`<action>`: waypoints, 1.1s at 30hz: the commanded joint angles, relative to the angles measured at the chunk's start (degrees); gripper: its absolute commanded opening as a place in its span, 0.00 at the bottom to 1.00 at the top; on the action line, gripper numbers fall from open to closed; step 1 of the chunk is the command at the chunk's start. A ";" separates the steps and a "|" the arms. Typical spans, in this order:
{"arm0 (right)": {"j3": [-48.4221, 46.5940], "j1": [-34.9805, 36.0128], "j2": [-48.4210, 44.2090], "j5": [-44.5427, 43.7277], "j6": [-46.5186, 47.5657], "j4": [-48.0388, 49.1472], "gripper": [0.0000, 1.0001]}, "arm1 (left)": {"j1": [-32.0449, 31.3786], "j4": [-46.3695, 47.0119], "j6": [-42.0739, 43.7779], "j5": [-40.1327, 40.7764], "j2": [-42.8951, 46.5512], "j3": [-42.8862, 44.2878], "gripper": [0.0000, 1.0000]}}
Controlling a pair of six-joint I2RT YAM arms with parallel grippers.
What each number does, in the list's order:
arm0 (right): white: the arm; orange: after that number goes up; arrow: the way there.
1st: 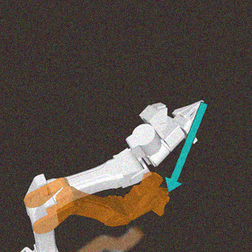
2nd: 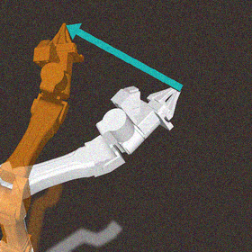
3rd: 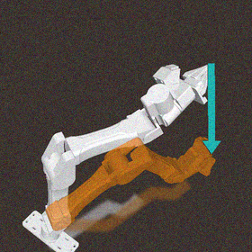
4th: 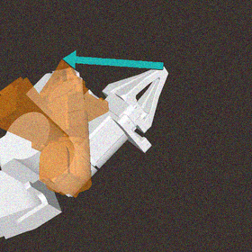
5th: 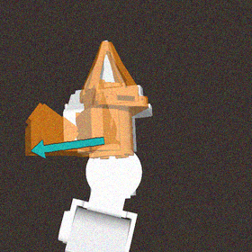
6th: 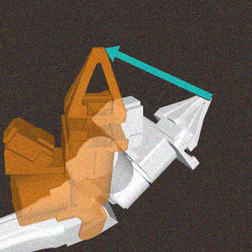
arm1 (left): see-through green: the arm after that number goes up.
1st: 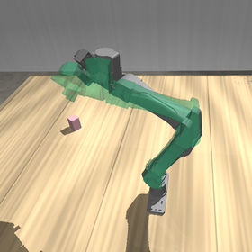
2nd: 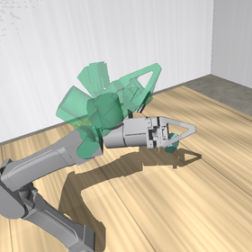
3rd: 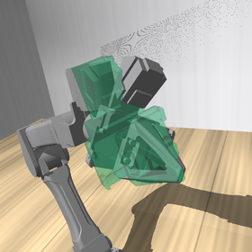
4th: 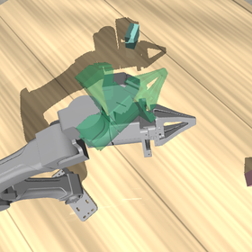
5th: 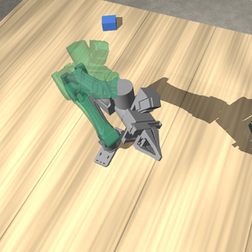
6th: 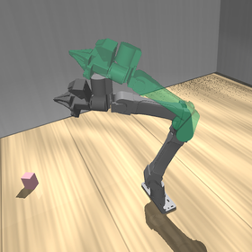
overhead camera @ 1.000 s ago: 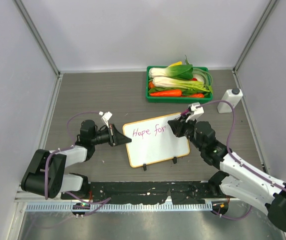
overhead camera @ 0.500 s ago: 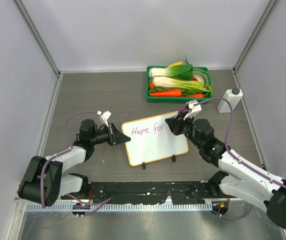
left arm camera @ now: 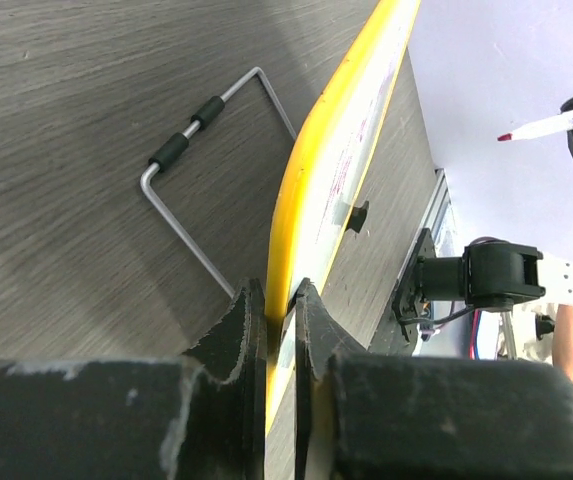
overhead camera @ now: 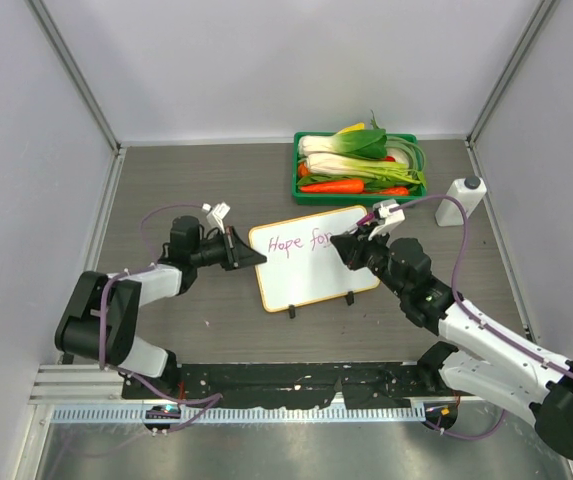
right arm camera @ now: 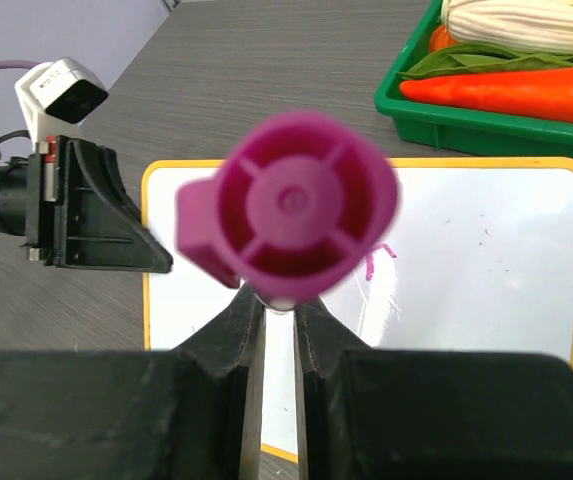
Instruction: Write a sentence on the whiteboard
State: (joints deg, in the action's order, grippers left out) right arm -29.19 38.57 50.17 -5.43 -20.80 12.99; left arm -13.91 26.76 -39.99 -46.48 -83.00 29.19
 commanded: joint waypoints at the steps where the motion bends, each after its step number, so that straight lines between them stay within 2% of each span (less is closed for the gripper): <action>1: -0.61 0.54 1.24 1.74 0.23 6.15 0.01 | 1.25 -1.11 3.25 9.48 -6.81 0.25 0.00; 5: -0.60 1.86 5.10 1.48 -0.73 9.84 0.01 | 1.34 -1.45 2.29 9.30 -10.07 2.97 0.00; 18: -3.24 7.22 15.91 -5.55 0.14 19.70 0.01 | 1.34 11.63 -8.78 6.23 -20.27 8.07 0.00; 24: -4.65 10.03 20.57 -7.75 0.49 24.00 0.01 | 1.17 15.77 -10.72 5.35 -20.54 6.24 0.00; 33: -6.23 13.20 26.55 -11.62 2.43 29.01 0.01 | 1.08 14.20 -8.79 6.23 -19.21 4.30 0.00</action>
State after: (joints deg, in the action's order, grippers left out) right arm -33.19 50.76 75.53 -13.54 -20.08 35.75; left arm -13.52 47.42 -50.83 -50.52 -101.36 35.46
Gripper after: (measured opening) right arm 0.170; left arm 0.102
